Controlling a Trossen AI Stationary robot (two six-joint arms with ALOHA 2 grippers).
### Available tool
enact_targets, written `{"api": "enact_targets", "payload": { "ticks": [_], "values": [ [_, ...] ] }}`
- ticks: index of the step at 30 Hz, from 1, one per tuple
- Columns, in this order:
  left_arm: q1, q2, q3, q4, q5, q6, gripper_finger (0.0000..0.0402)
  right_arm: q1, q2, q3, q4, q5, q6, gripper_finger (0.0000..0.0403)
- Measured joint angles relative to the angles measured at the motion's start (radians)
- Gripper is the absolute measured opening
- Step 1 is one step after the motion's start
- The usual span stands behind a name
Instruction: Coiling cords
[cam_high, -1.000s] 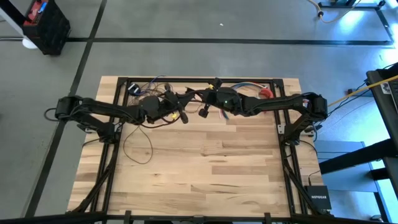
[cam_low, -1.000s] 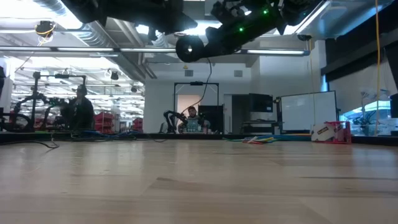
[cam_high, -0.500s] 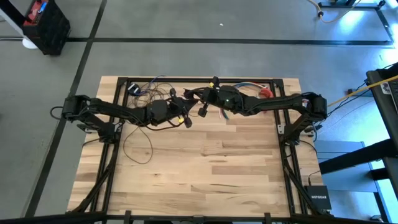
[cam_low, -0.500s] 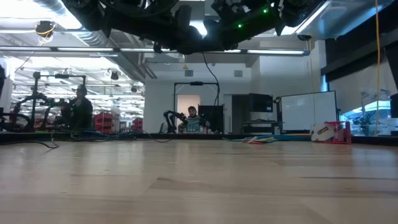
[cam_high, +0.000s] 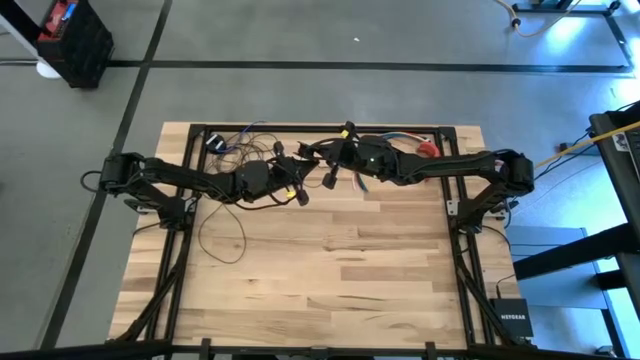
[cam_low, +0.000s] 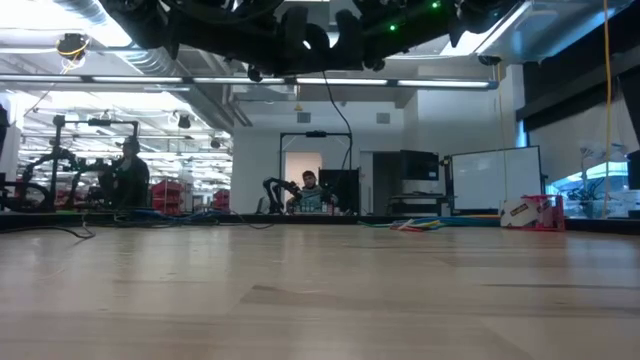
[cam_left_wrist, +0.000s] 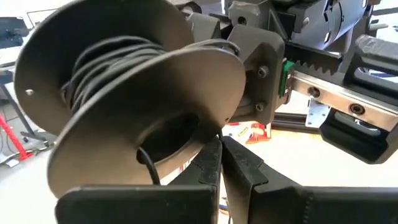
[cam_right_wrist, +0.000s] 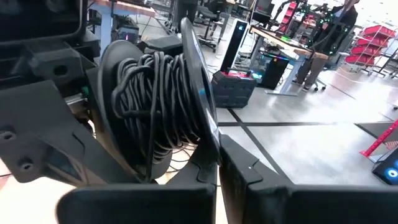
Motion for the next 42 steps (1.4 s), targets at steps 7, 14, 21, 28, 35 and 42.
{"api": "enact_targets", "payload": {
  "ticks": [7, 14, 21, 28, 35, 42],
  "values": [
    [0.000, 0.000, 0.000, 0.002, -0.001, -0.006, 0.0001, 0.000, -0.018, 0.000, 0.002, -0.012, 0.004, 0.0003],
    [0.000, -0.001, 0.000, 0.003, -0.003, -0.008, 0.0001, 0.000, -0.037, 0.020, -0.013, -0.027, 0.005, 0.0003],
    [0.000, -0.002, -0.001, 0.006, -0.005, -0.008, 0.0001, 0.000, -0.039, 0.084, -0.067, -0.029, 0.005, 0.0003],
    [0.000, 0.000, -0.002, 0.006, -0.005, -0.008, 0.0001, 0.000, -0.039, 0.119, -0.077, -0.066, 0.007, 0.0003],
    [0.000, 0.000, -0.003, -0.004, -0.005, -0.008, 0.0001, 0.000, -0.039, 0.172, -0.122, -0.072, 0.007, 0.0003],
    [0.000, 0.001, -0.003, -0.027, -0.005, -0.008, 0.0001, 0.000, -0.039, 0.236, -0.178, -0.075, -0.016, 0.0003]
  ]
}}
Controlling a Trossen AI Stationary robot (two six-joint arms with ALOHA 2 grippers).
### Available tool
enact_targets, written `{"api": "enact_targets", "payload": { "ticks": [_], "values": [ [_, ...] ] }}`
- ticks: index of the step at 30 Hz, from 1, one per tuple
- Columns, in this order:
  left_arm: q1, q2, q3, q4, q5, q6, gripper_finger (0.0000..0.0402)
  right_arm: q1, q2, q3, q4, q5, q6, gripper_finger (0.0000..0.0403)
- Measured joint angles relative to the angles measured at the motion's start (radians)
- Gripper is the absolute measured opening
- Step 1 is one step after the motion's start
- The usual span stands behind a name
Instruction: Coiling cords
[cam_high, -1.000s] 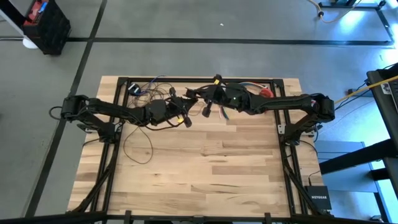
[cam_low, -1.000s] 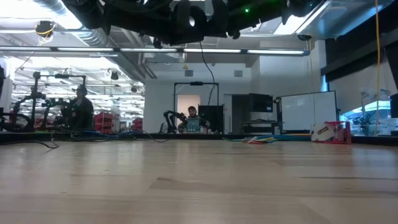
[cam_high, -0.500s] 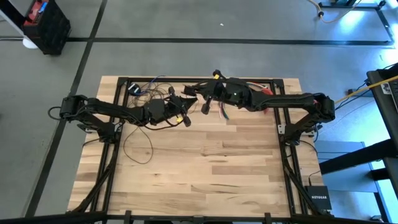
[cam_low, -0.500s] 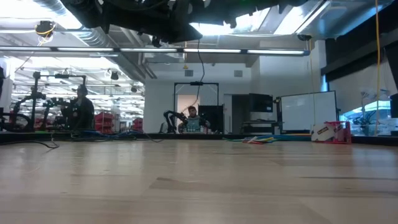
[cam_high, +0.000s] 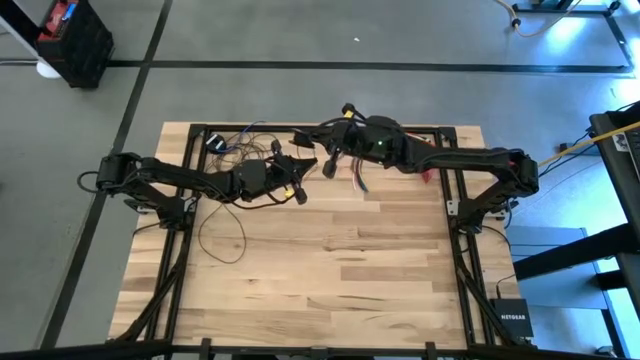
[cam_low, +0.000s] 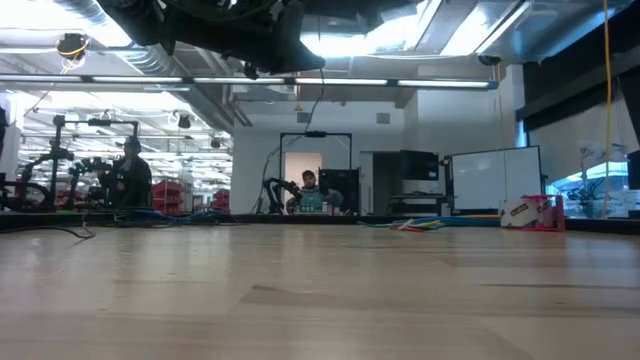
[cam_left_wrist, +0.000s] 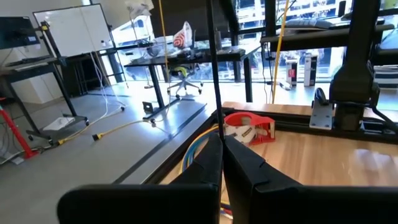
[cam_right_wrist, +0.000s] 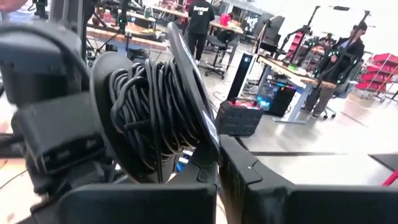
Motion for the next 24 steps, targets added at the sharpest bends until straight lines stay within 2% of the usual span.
{"api": "enact_targets", "payload": {
  "ticks": [16, 20, 24],
  "values": [
    [0.000, 0.000, -0.001, -0.026, 0.000, 0.024, 0.0001, 0.000, -0.005, 0.105, -0.083, -0.038, -0.015, 0.0003],
    [0.000, -0.002, 0.000, -0.107, -0.121, 0.073, 0.0001, 0.008, -0.007, 0.105, -0.134, -0.033, -0.034, 0.0003],
    [0.000, -0.054, -0.002, -0.208, -0.228, 0.122, 0.0001, 0.044, -0.025, 0.105, -0.200, 0.045, -0.107, 0.0003]
  ]
}}
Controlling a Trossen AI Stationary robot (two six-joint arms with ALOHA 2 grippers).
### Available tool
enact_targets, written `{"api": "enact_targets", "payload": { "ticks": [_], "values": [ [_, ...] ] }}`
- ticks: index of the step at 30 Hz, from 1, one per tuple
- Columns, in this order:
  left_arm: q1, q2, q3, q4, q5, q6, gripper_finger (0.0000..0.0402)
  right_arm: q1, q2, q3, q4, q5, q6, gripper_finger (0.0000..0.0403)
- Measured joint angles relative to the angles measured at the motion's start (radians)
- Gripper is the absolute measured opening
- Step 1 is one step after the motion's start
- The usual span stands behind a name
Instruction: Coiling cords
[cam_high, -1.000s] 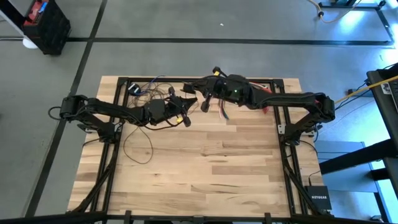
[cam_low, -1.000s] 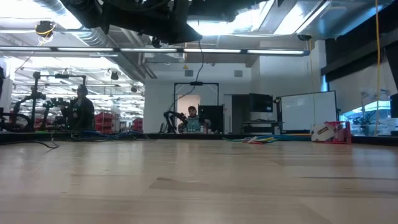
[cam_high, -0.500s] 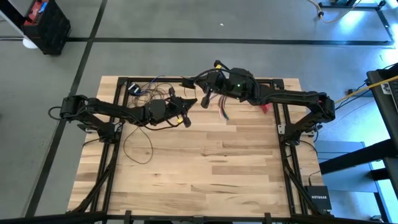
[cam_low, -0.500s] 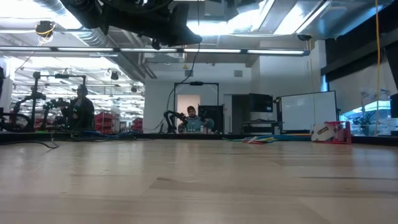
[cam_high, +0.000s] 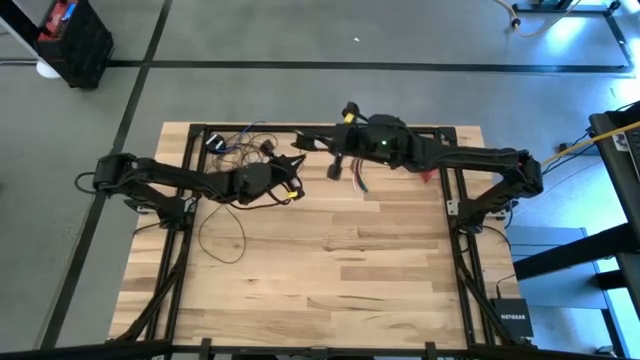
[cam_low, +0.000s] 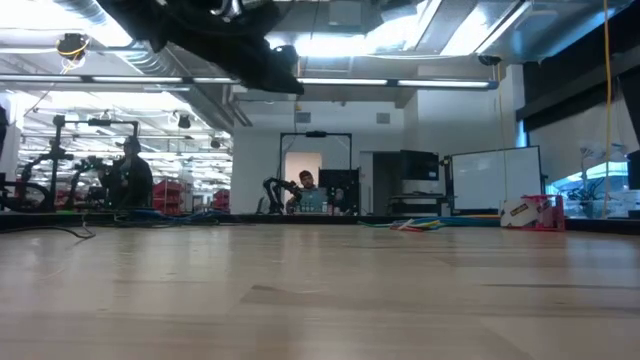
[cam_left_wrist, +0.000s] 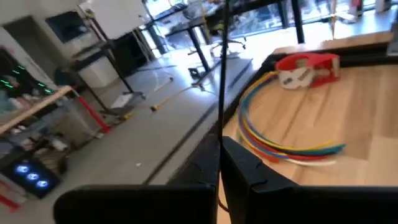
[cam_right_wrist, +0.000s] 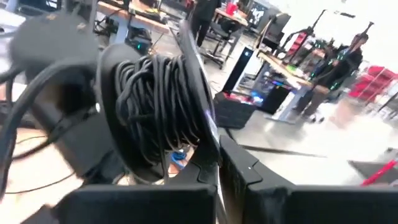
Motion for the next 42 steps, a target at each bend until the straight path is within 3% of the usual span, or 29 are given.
{"api": "enact_targets", "payload": {
  "ticks": [10, 21, 25, 30, 37, 42],
  "values": [
    [0.028, -0.245, -0.002, -0.147, -0.032, 0.062, 0.0001, 0.112, -0.034, 0.005, -0.125, 0.050, -0.052, 0.0002],
    [-0.035, -0.478, -0.002, -0.222, -0.023, 0.002, 0.0001, 0.114, 0.011, 0.005, -0.242, 0.241, -0.080, 0.0002],
    [-0.052, -0.489, -0.002, -0.217, -0.011, -0.037, 0.0001, 0.102, 0.071, 0.005, -0.231, 0.289, -0.089, 0.0002],
    [-0.056, -0.461, -0.002, -0.205, 0.102, -0.101, 0.0001, 0.062, 0.147, 0.004, -0.190, 0.360, -0.096, 0.0002],
    [-0.062, -0.354, 0.000, -0.138, 0.153, -0.154, 0.0001, 0.025, 0.190, 0.002, -0.096, 0.357, -0.098, 0.0002],
    [-0.076, -0.256, 0.001, 0.014, 0.167, -0.143, 0.0001, 0.027, 0.191, 0.002, -0.047, 0.343, -0.098, 0.0002]
  ]
}}
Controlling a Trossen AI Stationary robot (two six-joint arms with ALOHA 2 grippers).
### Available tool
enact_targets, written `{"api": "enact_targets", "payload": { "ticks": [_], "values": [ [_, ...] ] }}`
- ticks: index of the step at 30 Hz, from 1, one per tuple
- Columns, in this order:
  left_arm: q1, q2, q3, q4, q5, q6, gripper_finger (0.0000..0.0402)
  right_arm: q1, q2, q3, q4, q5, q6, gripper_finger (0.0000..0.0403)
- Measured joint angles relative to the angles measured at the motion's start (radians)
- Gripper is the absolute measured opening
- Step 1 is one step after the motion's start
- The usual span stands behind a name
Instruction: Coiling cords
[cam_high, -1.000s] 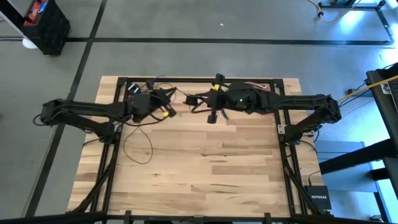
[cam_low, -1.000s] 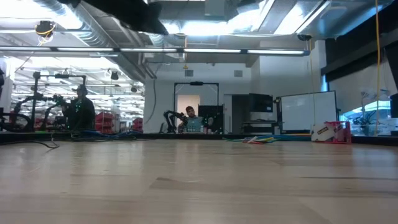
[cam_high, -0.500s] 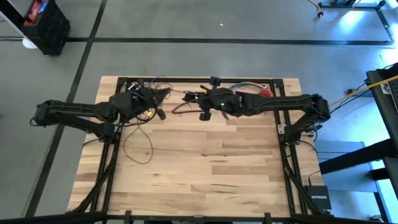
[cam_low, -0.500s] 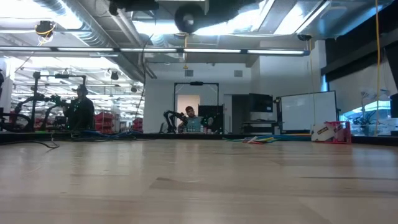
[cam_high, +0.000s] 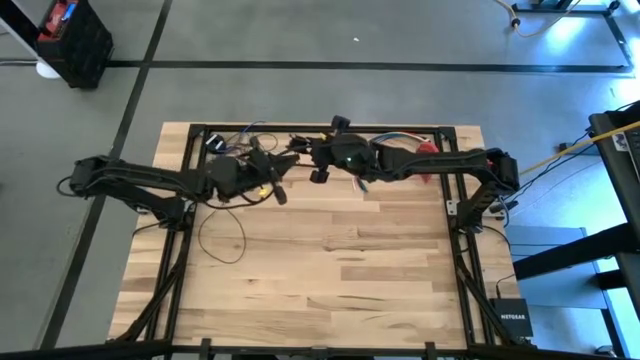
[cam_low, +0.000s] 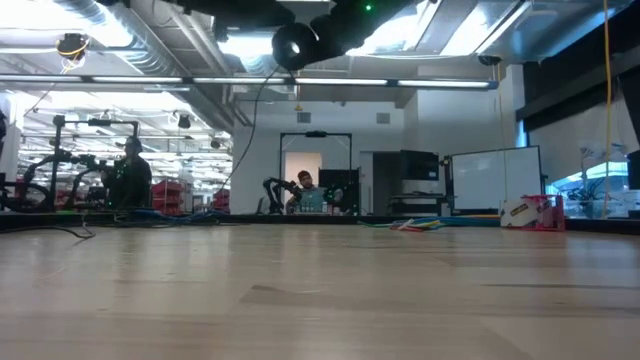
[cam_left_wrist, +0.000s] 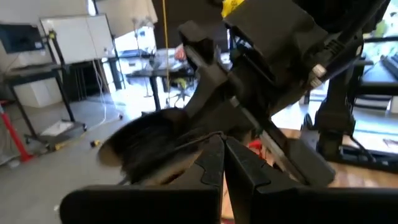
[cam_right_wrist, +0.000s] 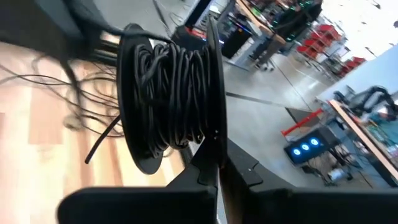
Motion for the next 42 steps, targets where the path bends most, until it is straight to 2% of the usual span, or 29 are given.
{"api": "enact_targets", "payload": {
  "ticks": [7, 11, 18, 27, 42],
  "values": [
    [-0.009, 0.121, 0.001, 0.237, -0.001, 0.078, 0.0001, 0.001, 0.000, 0.000, 0.002, -0.050, 0.010, 0.0002],
    [-0.006, 0.181, 0.001, 0.227, -0.001, 0.119, 0.0001, 0.001, -0.006, -0.001, 0.015, -0.053, -0.003, 0.0002],
    [0.016, 0.238, 0.006, 0.237, 0.004, 0.125, 0.0003, 0.006, -0.024, 0.041, -0.012, -0.133, 0.010, 0.0003],
    [0.026, 0.245, 0.001, 0.210, 0.009, 0.133, 0.0007, 0.028, -0.082, 0.069, -0.004, -0.166, 0.023, 0.0003],
    [0.053, 0.244, 0.002, 0.145, 0.006, 0.145, 0.0007, 0.047, -0.211, 0.071, -0.012, -0.288, 0.080, 0.0003]
  ]
}}
